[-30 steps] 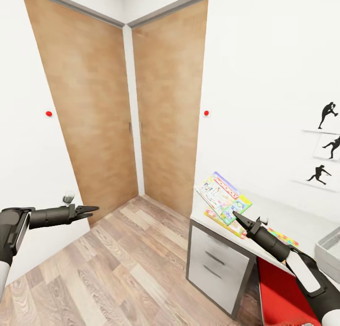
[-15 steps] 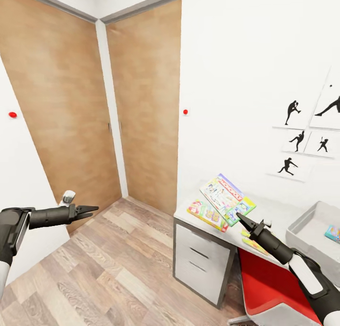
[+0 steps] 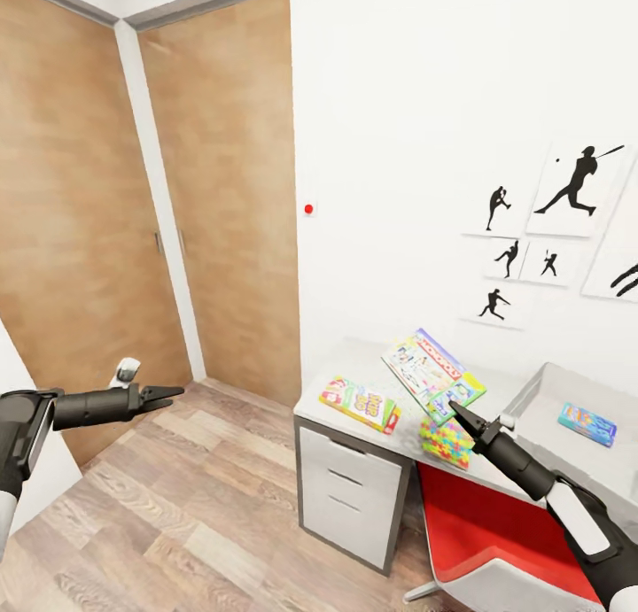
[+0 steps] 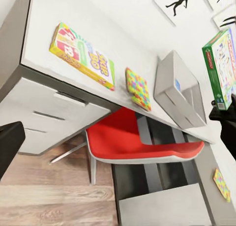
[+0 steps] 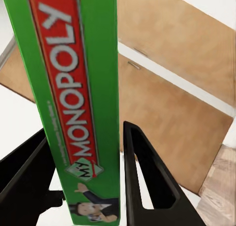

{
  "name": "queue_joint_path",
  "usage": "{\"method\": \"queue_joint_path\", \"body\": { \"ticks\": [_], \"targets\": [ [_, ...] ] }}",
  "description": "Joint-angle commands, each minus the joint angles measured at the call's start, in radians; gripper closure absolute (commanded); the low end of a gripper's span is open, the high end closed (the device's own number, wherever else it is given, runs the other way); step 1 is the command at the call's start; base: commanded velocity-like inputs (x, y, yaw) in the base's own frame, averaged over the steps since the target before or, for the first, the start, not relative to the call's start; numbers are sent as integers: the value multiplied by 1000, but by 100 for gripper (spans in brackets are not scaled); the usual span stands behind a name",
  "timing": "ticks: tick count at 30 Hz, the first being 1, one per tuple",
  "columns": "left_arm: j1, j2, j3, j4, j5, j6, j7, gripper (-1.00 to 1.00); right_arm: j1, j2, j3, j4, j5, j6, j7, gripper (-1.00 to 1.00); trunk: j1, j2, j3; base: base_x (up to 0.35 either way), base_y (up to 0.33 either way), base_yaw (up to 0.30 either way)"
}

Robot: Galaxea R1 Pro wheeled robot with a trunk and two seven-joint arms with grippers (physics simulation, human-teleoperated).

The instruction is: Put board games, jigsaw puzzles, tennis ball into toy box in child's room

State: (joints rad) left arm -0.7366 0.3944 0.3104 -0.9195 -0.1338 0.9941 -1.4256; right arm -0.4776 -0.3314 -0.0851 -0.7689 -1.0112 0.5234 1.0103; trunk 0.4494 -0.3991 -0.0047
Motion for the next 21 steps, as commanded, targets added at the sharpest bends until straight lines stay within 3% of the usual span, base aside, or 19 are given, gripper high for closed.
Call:
{"method": "queue_joint_path", "body": {
  "ticks": [1,6,17,21],
  "targets": [
    [0,-1,3,-1,-10,-1,-10,-100,-1,0,-1,1,-9,9,1,100,1,-1,-1,137,0,-266],
    [0,-2,4,-1,-10,-37,-14,-100,0,0,-2,3,-9,9,1,100,1,-1,-3,193,0,-266],
    [0,-3,4,-1,-10,-42,-15,-100,0,1,-3,11,-9,6,0,100,1,-1,-7,257,29,-266],
    [0,-3,4,-1,-10,-43,-15,-100,0,2,-4,11,-10,5,0,100,1,-1,-7,291,87,-136]
  ]
}}
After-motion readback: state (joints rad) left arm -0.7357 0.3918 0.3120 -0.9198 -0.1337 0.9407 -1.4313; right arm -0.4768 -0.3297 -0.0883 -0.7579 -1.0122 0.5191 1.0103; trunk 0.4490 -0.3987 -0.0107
